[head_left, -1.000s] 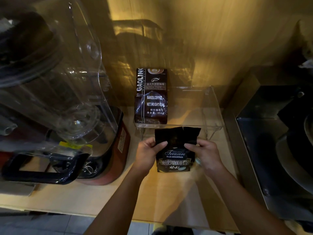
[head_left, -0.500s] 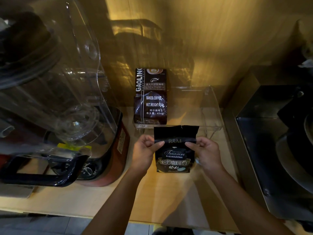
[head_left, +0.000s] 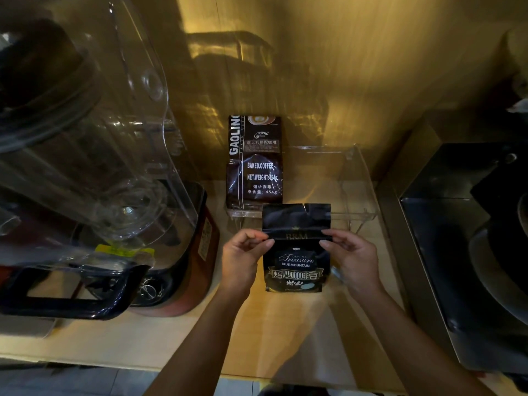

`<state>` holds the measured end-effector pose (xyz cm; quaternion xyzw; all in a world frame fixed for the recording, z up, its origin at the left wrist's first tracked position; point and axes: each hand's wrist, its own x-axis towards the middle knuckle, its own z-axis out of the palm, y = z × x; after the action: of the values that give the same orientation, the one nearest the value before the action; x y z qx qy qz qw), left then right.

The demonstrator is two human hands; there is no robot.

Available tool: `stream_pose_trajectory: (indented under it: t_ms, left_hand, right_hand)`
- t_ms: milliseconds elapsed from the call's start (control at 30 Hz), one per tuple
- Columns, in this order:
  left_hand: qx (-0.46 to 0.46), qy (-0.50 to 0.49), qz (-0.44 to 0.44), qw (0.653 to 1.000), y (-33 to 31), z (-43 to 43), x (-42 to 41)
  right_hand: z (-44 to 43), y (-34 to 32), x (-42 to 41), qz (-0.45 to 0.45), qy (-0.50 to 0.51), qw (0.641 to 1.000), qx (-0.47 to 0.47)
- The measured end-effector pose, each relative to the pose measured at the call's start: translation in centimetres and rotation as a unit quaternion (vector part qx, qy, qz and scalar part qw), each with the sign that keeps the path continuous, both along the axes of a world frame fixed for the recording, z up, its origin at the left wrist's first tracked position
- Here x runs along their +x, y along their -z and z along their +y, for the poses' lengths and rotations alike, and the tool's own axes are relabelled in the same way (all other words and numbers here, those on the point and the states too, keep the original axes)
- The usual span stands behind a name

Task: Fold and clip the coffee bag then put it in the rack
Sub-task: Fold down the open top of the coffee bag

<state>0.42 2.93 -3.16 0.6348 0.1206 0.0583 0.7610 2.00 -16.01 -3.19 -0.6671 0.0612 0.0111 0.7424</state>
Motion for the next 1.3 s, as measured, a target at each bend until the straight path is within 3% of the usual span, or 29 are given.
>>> stream_pose_trajectory:
  t_ms: [300, 500, 667, 800, 1033, 1133, 1300]
  left_hand:
    - [0.052, 0.006, 0.018, 0.998, 0.4, 0.3, -0.2]
    - [0.141, -0.017, -0.010, 0.990, 0.2, 0.2, -0.4]
    - [0.205, -0.009, -0.022, 0.978, -0.2, 0.1, -0.7]
    - [0.383, 0.022, -0.069, 0.921, -0.4, 0.4, -0.8]
    - [0.606, 0.161, -0.169, 0.760, -2.0, -1.3, -0.2]
    - [0.614, 0.183, -0.187, 0.744, -2.2, -3.0, 0.4]
    - [0.588, 0.190, -0.159, 0.770, -2.2, -3.6, 1.3]
  right_hand:
    - [-0.1, -0.2, -0.1, -0.047, 0.012, 0.996, -0.079]
    - [0.0, -0.2, 0.0, -0.067, 0.016, 0.995, -0.072]
    - [-0.5, 0.5, 0.2, -0.083, 0.005, 0.981, -0.174]
    - [-0.7, 0.6, 0.5, -0.117, -0.015, 0.973, -0.200]
    - [-0.2, 0.3, 0.4, -0.080, -0.063, 0.976, -0.193]
    - [-0.1, -0.3, 0.2, -0.066, -0.067, 0.979, -0.183]
    - [-0.6, -0.7, 0.2, -0.043, -0.089, 0.960, -0.261]
